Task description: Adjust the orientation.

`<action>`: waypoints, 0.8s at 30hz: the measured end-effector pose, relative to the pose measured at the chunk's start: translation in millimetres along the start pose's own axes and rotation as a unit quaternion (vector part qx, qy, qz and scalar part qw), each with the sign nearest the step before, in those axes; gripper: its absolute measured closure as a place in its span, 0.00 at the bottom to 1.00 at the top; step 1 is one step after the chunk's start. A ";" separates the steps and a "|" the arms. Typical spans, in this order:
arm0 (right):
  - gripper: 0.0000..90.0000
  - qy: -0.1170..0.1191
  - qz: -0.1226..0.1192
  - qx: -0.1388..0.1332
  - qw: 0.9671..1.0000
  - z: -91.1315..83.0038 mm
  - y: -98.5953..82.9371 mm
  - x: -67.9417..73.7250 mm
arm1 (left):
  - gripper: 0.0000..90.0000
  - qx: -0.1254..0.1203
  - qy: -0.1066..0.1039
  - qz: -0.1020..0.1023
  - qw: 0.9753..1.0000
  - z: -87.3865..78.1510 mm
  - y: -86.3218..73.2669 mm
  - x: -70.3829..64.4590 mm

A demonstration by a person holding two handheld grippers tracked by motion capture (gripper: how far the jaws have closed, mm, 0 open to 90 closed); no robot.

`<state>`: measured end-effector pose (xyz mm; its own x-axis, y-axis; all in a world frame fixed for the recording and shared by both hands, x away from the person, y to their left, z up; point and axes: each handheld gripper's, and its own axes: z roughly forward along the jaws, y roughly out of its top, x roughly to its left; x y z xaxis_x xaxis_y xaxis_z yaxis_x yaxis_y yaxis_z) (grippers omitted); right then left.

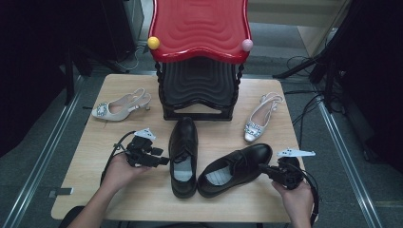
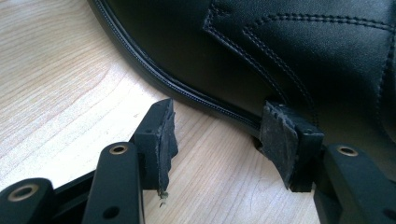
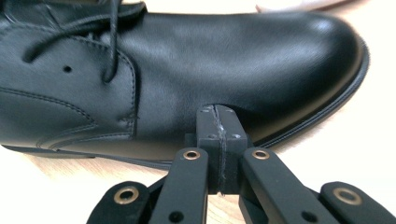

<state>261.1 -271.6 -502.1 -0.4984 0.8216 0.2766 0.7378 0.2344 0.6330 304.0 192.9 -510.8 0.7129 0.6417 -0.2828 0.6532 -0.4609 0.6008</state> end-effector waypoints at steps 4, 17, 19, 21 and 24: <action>1.00 0.002 0.000 0.003 1.000 2.3 0.4 -0.1 | 0.50 0.000 0.001 0.000 1.000 0.0 0.0 -0.2; 1.00 0.013 0.007 0.005 1.000 11.3 4.4 -3.3 | 0.51 0.002 0.005 0.002 1.000 -0.4 -0.4 -2.4; 1.00 0.015 0.006 0.003 1.000 14.0 6.8 -4.4 | 0.50 0.003 0.005 0.001 1.000 -0.5 -0.7 -3.2; 1.00 0.016 0.007 0.003 1.000 14.7 7.4 -4.6 | 0.50 0.004 0.006 0.004 1.000 -0.9 -1.3 -3.5; 1.00 0.020 0.009 0.001 1.000 17.4 9.7 -4.9 | 0.50 0.002 0.006 0.003 1.000 -1.7 -1.9 -4.4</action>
<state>278.6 -264.3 -509.9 -0.5020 0.8049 0.3164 0.7479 0.2203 0.6262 299.2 192.0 -509.4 0.7138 0.6462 -0.2701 0.6499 -0.4675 0.5992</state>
